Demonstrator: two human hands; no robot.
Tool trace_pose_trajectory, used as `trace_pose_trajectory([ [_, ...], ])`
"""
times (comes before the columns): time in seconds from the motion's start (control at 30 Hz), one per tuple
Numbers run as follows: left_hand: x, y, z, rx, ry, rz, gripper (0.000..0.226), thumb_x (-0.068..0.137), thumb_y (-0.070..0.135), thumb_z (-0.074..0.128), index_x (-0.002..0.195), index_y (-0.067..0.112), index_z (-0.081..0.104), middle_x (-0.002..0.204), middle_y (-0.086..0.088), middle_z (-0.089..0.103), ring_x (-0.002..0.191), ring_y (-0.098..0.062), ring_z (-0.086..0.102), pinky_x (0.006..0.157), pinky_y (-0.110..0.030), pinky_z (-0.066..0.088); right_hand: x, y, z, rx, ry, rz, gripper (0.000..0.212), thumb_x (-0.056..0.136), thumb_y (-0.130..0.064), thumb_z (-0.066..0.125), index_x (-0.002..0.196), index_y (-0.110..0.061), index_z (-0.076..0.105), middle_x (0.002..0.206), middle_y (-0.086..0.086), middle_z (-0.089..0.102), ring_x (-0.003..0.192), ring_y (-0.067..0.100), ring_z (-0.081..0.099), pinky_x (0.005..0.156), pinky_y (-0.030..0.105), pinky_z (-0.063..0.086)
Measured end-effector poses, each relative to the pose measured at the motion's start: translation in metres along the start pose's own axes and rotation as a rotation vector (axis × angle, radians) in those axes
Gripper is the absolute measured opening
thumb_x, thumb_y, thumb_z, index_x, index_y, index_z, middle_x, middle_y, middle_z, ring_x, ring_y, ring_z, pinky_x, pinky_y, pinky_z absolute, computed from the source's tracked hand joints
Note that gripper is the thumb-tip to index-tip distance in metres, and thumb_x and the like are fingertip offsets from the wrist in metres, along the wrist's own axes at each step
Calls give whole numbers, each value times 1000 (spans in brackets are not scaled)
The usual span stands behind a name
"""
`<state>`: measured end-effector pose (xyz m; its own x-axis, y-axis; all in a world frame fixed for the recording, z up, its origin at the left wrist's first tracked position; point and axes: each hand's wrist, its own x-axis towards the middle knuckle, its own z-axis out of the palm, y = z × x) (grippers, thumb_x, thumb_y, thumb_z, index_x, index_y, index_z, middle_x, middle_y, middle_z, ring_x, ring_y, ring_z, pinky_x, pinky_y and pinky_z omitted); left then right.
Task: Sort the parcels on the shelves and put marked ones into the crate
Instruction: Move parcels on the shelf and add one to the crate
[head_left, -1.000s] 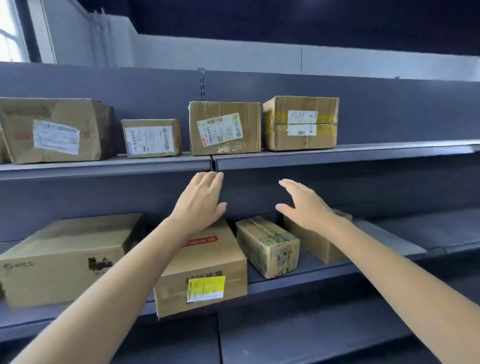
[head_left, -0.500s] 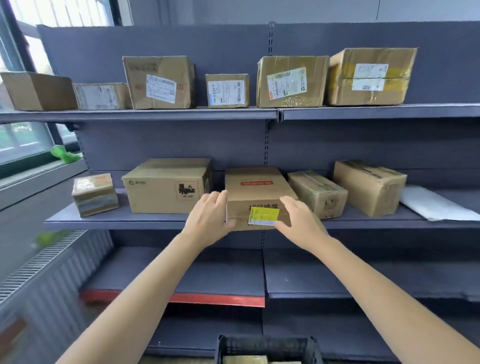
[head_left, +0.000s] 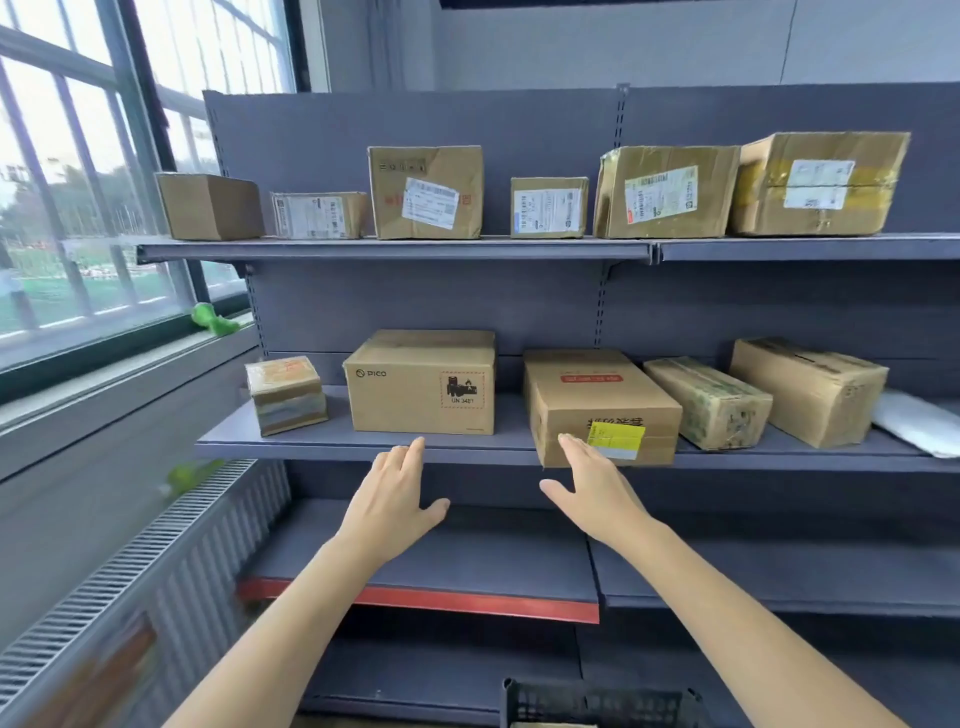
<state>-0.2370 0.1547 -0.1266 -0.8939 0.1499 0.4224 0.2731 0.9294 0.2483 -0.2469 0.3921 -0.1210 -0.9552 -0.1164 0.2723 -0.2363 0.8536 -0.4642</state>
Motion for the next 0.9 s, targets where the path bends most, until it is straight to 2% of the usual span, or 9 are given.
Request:
trace_pose_trajectory([
  [0.27, -26, -108, -44, 119, 9, -15, 82, 83, 48, 56, 145, 8, 19, 126, -7, 45, 116, -25, 41, 99, -30, 33, 17, -107, 67, 32, -53, -67, 66, 92, -32, 49, 146, -13, 16, 154, 1, 19, 142, 15, 14, 112, 31, 19],
  [0.47, -33, -176, -61, 138, 46, -94, 79, 82, 45, 58, 142, 7, 24, 123, -9, 47, 115, -27, 43, 99, -32, 33, 47, -163, 111, 25, -109, -151, 65, 92, -32, 48, 146, -13, 17, 154, 1, 19, 143, 14, 13, 113, 29, 16],
  [0.7, -6, -245, -50, 125, 65, -190, 72, 83, 41, 56, 141, 8, 29, 132, -9, 45, 122, -28, 40, 102, -31, 29, 115, -199, 165, 95, -131, -230, 65, 91, -33, 50, 145, -15, 19, 154, 0, 20, 142, 13, 14, 112, 29, 17],
  [0.9, 53, -295, -35, 161, 12, -236, 69, 83, 42, 55, 140, 11, 29, 134, -7, 43, 121, -27, 39, 101, -31, 30, 191, -208, 205, 190, -158, -248, 66, 90, -33, 52, 145, -15, 19, 154, -1, 20, 142, 12, 15, 112, 28, 16],
])
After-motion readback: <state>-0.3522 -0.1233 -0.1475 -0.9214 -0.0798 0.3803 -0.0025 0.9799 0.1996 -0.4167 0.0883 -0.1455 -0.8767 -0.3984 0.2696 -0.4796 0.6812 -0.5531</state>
